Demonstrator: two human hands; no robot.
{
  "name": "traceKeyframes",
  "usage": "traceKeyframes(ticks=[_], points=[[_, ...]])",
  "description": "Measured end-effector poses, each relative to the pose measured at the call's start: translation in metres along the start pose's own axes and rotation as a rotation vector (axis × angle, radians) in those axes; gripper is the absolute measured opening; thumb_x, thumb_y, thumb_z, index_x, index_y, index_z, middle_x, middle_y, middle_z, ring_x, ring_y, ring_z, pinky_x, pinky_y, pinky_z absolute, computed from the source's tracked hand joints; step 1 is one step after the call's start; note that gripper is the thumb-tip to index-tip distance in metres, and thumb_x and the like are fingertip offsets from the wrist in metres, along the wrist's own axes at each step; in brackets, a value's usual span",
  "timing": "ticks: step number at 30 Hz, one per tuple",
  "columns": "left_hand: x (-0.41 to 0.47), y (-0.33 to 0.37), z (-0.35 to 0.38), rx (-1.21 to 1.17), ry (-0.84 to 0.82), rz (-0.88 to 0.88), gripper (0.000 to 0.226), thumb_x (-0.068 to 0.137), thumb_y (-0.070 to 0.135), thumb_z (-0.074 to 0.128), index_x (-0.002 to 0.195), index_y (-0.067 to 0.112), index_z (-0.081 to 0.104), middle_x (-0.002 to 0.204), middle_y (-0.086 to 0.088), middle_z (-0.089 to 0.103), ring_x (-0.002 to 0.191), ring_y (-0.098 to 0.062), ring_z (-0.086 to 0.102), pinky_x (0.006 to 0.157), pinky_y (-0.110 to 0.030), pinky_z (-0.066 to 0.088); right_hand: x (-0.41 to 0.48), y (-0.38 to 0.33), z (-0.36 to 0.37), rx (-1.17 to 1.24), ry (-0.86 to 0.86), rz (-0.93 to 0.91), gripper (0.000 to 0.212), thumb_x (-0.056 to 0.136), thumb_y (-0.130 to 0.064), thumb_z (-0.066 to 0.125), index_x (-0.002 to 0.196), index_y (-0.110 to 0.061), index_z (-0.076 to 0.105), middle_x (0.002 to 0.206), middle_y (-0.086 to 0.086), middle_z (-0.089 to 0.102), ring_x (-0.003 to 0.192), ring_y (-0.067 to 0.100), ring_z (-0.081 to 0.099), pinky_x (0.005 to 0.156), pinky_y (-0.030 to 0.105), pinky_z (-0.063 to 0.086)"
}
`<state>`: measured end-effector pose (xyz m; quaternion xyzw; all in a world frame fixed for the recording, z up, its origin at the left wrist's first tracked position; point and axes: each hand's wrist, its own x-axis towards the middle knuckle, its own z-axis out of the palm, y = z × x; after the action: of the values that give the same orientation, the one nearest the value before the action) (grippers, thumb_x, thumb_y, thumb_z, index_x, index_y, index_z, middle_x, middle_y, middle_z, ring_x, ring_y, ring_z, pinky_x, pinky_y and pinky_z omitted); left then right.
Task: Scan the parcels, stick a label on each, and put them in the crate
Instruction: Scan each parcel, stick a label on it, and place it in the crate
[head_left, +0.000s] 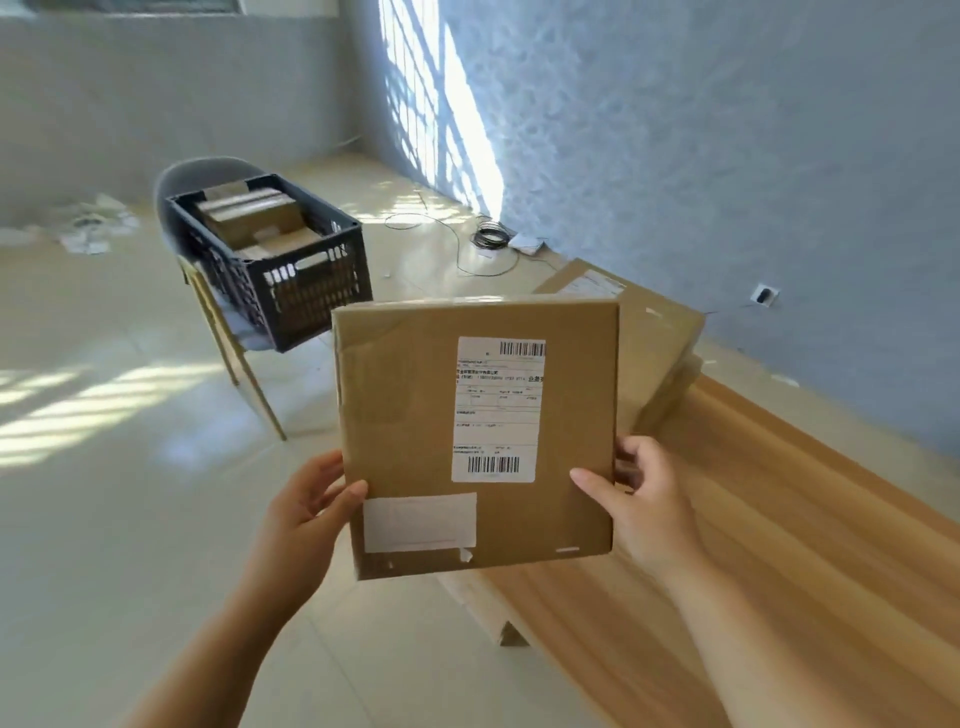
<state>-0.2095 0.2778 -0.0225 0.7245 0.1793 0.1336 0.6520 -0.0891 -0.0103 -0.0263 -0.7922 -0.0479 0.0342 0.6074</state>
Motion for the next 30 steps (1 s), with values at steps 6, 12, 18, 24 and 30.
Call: traceKeyframes(ticks=[6,12,18,24,30], points=[[0.063,-0.009,-0.112,0.110,0.081,-0.058,0.026,0.093,0.015,0.054,0.115,0.028,0.058,0.113,0.006,0.066,0.104,-0.016,0.064,0.091,-0.047,0.051,0.044,-0.022,0.141,0.011,-0.093,0.032,0.038,0.075,-0.027,0.078,0.107,-0.030,0.059,0.100,-0.015,0.071,0.090,0.003,0.067,0.074,0.028,0.055],[0.129,-0.016,-0.188,0.163,0.125,-0.089,0.028,0.094,0.015,0.052,0.120,0.021,0.060,0.110,0.005,0.069,0.101,-0.016,0.065,0.091,-0.043,0.051,0.085,-0.039,0.242,-0.066,-0.163,0.065,0.035,0.082,-0.032,0.071,0.113,-0.030,0.056,0.107,-0.016,0.065,0.095,0.004,0.063,0.077,0.029,0.054],[0.203,-0.033,-0.230,0.221,0.149,-0.082,0.027,0.095,0.020,0.051,0.117,0.029,0.062,0.101,0.014,0.070,0.092,-0.001,0.065,0.075,-0.020,0.050,0.146,-0.047,0.315,-0.131,-0.221,0.124,0.037,0.087,-0.036,0.065,0.121,-0.024,0.055,0.114,-0.008,0.063,0.095,0.010,0.064,0.079,0.033,0.055],[0.315,-0.043,-0.268,0.303,0.126,-0.112,0.028,0.095,0.026,0.050,0.120,0.027,0.062,0.104,0.012,0.070,0.097,-0.006,0.064,0.078,-0.021,0.050,0.237,-0.054,0.390,-0.151,-0.248,0.151,0.039,0.090,-0.034,0.063,0.126,-0.025,0.054,0.118,-0.007,0.061,0.101,0.013,0.061,0.084,0.032,0.053],[0.442,-0.034,-0.307,0.332,0.141,-0.127,0.027,0.093,0.027,0.053,0.120,0.031,0.056,0.102,0.015,0.068,0.095,-0.007,0.064,0.072,-0.019,0.049,0.343,-0.082,0.462,-0.179,-0.266,0.172,0.026,0.091,-0.033,0.061,0.116,-0.029,0.057,0.110,-0.012,0.064,0.097,0.010,0.063,0.084,0.035,0.055]])
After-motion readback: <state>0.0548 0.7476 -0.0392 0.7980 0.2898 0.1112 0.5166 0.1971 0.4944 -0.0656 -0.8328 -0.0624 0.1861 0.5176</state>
